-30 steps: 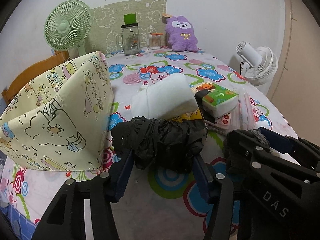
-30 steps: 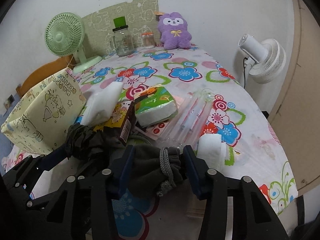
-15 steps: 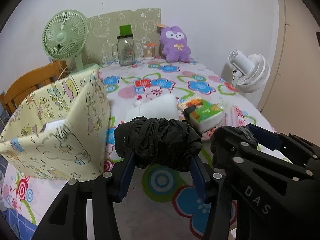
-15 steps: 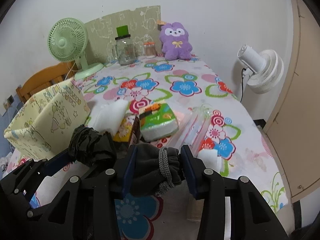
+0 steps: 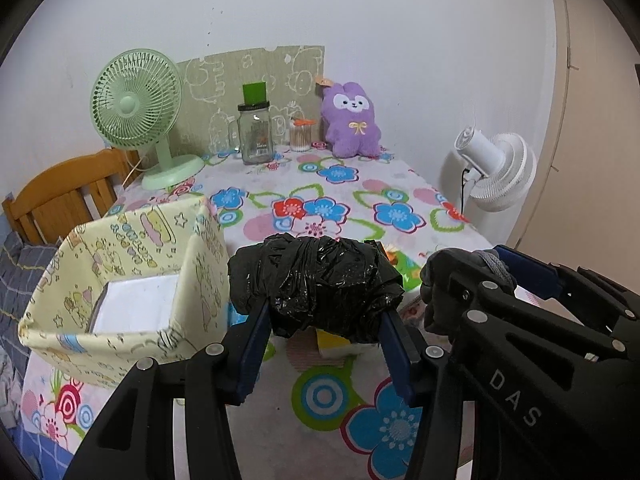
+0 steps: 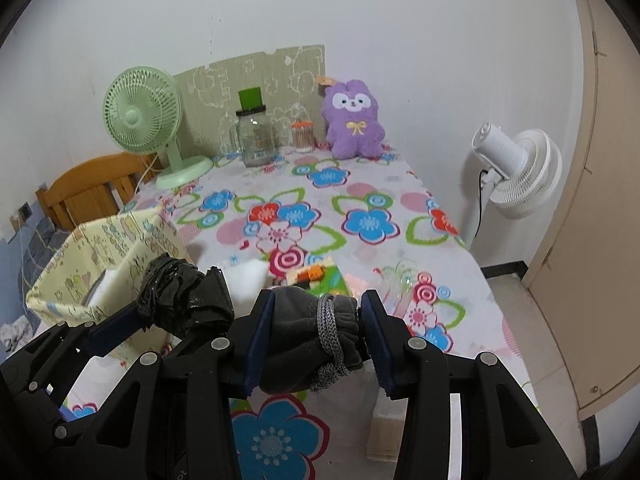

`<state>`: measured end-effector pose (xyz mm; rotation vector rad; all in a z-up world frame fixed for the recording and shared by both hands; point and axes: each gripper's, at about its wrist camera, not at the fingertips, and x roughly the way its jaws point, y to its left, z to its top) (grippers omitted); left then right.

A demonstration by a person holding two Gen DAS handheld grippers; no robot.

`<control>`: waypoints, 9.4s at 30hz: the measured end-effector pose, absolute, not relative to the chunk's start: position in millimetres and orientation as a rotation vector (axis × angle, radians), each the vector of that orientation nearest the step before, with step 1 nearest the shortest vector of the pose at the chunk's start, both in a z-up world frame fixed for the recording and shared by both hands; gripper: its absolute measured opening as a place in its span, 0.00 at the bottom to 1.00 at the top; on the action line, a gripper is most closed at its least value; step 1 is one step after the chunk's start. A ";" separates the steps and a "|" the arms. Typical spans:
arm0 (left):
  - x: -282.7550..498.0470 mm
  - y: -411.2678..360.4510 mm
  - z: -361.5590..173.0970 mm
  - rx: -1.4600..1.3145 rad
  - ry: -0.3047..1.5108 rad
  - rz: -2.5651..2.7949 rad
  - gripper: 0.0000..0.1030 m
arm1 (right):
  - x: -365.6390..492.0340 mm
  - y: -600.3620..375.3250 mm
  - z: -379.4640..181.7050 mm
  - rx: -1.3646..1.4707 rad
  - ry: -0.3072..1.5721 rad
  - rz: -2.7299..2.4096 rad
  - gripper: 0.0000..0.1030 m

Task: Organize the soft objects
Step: 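Lift and carry the black bundle and grey glove over the fabric box, then lower both items into the fabric box and open both grippers, then withdraw both grippers from the box back toward the table items, then grasp the white-and-beige folded item with the right gripper, then grasp the clear striped plastic bag with the left gripper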

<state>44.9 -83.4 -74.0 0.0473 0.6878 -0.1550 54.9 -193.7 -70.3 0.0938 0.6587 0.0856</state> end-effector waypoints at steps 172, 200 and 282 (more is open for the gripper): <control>47.1 -56.3 -44.4 0.088 0.610 -0.125 0.91 | 61.9 -138.9 -18.0 -0.052 0.567 0.140 0.96; 43.4 -118.5 -107.6 0.094 0.691 -0.250 0.86 | 41.0 -208.7 -84.9 0.012 0.625 -0.009 0.96; 99.7 -194.6 -147.6 0.186 0.818 -0.300 0.24 | 93.0 -291.7 -151.2 0.225 0.810 -0.062 0.27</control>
